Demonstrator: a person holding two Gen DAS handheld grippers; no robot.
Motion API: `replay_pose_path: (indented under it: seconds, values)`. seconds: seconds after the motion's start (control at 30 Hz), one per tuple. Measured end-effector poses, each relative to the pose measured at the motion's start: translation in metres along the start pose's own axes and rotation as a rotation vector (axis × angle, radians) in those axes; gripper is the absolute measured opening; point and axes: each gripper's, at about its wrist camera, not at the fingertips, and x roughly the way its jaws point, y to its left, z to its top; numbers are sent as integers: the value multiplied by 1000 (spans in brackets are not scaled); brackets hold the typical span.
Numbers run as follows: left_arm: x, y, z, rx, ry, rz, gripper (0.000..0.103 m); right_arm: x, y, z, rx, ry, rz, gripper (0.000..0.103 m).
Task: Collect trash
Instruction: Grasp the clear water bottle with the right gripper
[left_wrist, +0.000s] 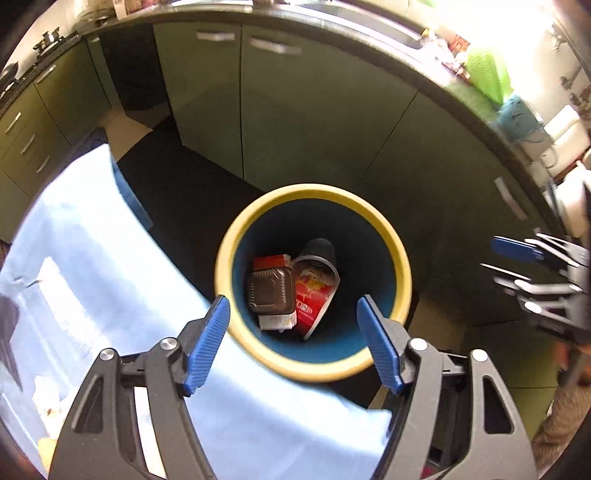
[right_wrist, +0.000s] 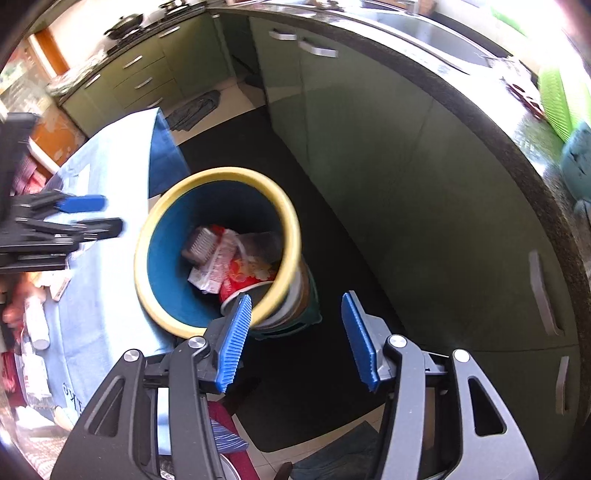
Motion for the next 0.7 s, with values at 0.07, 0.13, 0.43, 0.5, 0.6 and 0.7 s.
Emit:
replay_pose_path:
  seconds: [0.07, 0.13, 0.43, 0.5, 0.6, 0.7]
  values:
    - [-39, 12, -20, -13, -44, 16, 71, 1, 18, 1, -39, 1, 28, 51]
    - [-82, 27, -46, -29, -105, 45, 73, 0, 42, 0, -88, 3, 54, 51]
    - [-204, 113, -203, -227, -270, 173, 78, -16, 195, -20, -307, 139, 282, 51]
    - [-212, 124, -242, -272, -274, 186, 81, -19, 236, -33, -371, 197, 342, 51]
    - [-213, 148, -294, -350, -274, 196, 86, -18, 296, -58, -445, 280, 418, 51]
    - [-216, 162, -346, -455, -315, 197, 89, -12, 347, -83, -508, 357, 436, 51]
